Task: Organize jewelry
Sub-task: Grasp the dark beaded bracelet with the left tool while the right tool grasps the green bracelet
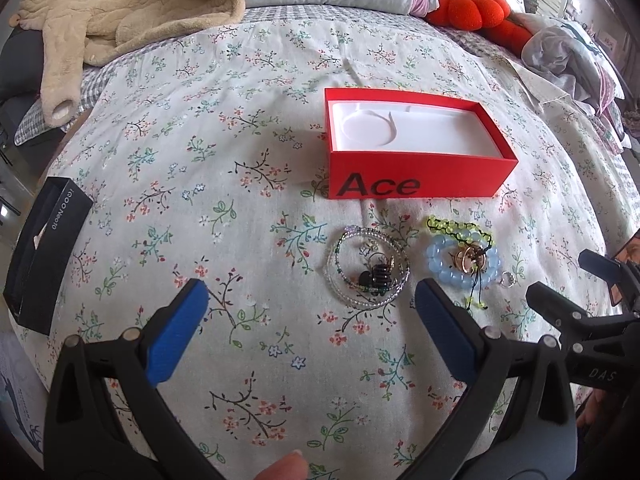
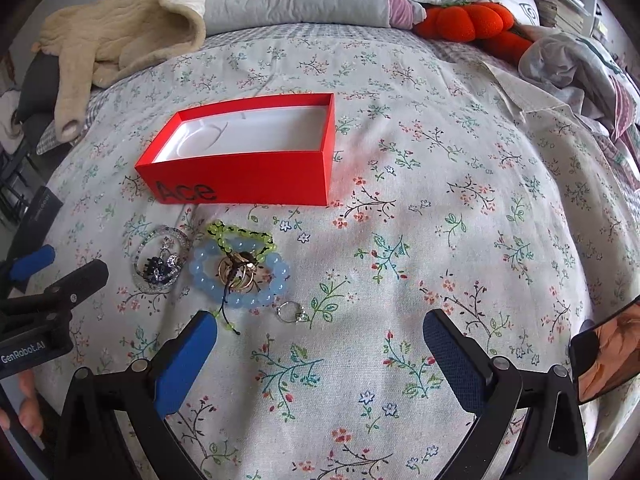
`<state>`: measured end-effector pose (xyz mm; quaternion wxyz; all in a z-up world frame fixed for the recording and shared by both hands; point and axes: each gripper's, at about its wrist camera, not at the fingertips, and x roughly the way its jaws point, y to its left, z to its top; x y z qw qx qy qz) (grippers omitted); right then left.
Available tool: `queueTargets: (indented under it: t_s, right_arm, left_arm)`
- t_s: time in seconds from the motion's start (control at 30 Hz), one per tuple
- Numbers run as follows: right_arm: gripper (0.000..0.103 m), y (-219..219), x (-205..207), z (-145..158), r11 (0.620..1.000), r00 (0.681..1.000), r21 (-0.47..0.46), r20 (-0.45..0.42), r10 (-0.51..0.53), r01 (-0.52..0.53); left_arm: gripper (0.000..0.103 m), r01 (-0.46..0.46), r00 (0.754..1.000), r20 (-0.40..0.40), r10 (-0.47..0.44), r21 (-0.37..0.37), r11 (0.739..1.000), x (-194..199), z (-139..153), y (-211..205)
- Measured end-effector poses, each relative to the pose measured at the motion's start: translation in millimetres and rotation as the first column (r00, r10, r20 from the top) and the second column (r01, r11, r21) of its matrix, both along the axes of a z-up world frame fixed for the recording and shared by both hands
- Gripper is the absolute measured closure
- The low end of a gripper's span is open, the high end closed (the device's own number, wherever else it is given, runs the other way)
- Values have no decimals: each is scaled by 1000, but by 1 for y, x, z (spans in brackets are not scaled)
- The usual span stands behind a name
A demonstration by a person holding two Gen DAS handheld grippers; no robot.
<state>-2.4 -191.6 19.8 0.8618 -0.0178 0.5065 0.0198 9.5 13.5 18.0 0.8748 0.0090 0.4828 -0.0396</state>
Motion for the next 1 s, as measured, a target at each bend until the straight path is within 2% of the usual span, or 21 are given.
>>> queueTargets:
  t_s: [0.13,0.23,0.33,0.4,0.43,0.47,0.5,0.53,0.57,0.6,0.63,0.7,0.8,0.9,1.0]
  right_arm:
    - [0,2,11,7,999,999,-21,-34,33,-34]
    - [0,2,22,13,999,996,31,-77,47,-45]
    - [0,-1,33,18,995,993,91,-106,59,-50]
    - [1,0,40,20,993,991,101,-111,71,-60]
    - [5,1,44,19,992,991,106,-116,73,-61]
    - [8,0,48,18,991,989,120,-124,76,-61]
    - [18,0,52,15,987,987,148,-137,82,-62]
    - [27,-1,57,11,981,984,184,-152,89,-60]
    - [30,-2,60,6,973,982,223,-165,94,-56]
    - [39,-4,65,0,964,979,261,-178,97,-49]
    - [48,-5,70,-6,954,976,298,-194,100,-38]
    - [61,-8,80,-20,939,967,344,-238,91,-4]
    - [67,-9,92,-35,925,958,381,-270,94,16]
    - [79,-5,101,-49,917,949,400,-295,114,14]
    - [85,-1,107,-52,909,949,416,-282,138,-9]
  left_arm:
    - [0,36,999,-21,-38,-68,997,10,11,6]
    - [4,59,997,-40,-65,-136,989,18,14,10]
    - [19,75,992,-84,-96,-222,972,29,11,10]
    - [33,87,986,-117,-119,-249,965,37,6,8]
    - [37,92,984,-126,-127,-252,963,40,3,6]
    - [46,97,982,-135,-134,-250,963,44,-1,4]
    - [56,100,980,-143,-138,-244,965,47,-5,3]
    - [60,98,979,-152,-136,-239,966,51,-9,3]
    - [68,91,978,-162,-131,-233,968,54,-14,2]
    - [75,87,977,-172,-130,-237,968,56,-20,3]
    - [77,81,974,-185,-129,-246,966,58,-24,5]
    - [82,71,969,-210,-128,-258,963,65,-33,6]
    - [84,72,965,-226,-130,-248,966,74,-43,4]
    - [90,85,958,-246,-147,-247,965,79,-51,1]
    - [96,100,955,-251,-160,-237,966,84,-56,-3]
